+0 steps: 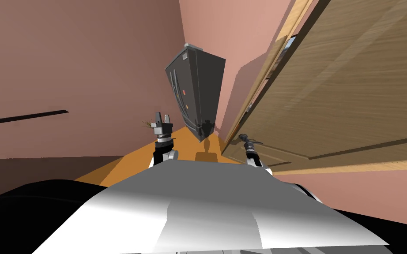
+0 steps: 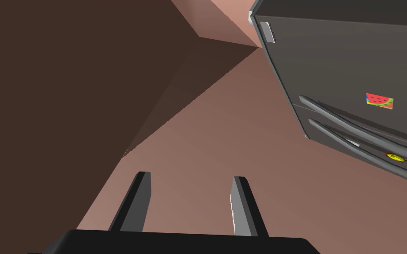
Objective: Pull the door open
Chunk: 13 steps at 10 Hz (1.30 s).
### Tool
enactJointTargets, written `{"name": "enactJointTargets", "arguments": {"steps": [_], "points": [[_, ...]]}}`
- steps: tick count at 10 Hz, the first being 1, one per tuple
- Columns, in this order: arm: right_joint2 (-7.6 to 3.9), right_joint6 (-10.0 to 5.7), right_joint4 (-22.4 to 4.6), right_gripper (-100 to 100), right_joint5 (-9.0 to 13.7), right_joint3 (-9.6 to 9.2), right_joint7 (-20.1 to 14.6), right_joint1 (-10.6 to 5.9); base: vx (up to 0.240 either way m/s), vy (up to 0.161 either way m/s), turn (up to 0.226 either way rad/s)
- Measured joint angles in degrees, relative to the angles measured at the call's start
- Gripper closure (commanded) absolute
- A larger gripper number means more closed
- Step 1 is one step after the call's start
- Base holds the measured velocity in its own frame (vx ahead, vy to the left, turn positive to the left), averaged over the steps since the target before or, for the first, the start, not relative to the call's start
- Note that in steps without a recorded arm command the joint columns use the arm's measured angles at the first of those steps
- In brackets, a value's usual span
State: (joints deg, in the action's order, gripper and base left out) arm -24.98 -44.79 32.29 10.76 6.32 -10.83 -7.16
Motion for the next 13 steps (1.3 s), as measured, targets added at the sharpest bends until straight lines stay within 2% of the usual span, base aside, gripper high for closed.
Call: {"name": "enactJointTargets", "arguments": {"steps": [1,2,3,5,7,13], "points": [[-0.04,0.22,1.06,100,-0.39,-0.69,-0.47,0.62,-0.194,-0.055,0.056],[-0.14,-0.47,-0.29,100,-0.86,-1.54,-1.1,0.02,-0.205,-0.048,0.057],[-0.29,-1.02,-0.55,100,-1.26,-2.26,-1.7,-0.04,-0.201,-0.034,0.044],[-0.27,-0.92,0.1,100,-1.62,-2.92,-2.24,0.3,-0.102,-0.017,0.034],[-0.75,-1.51,0.25,100,-2.13,-3.97,-3.19,0.26,-0.221,-0.075,0.068],[-2.09,-3.48,2.38,100,-4.26,-8.07,-6.47,1.91,-0.195,-0.057,0.046]]}}
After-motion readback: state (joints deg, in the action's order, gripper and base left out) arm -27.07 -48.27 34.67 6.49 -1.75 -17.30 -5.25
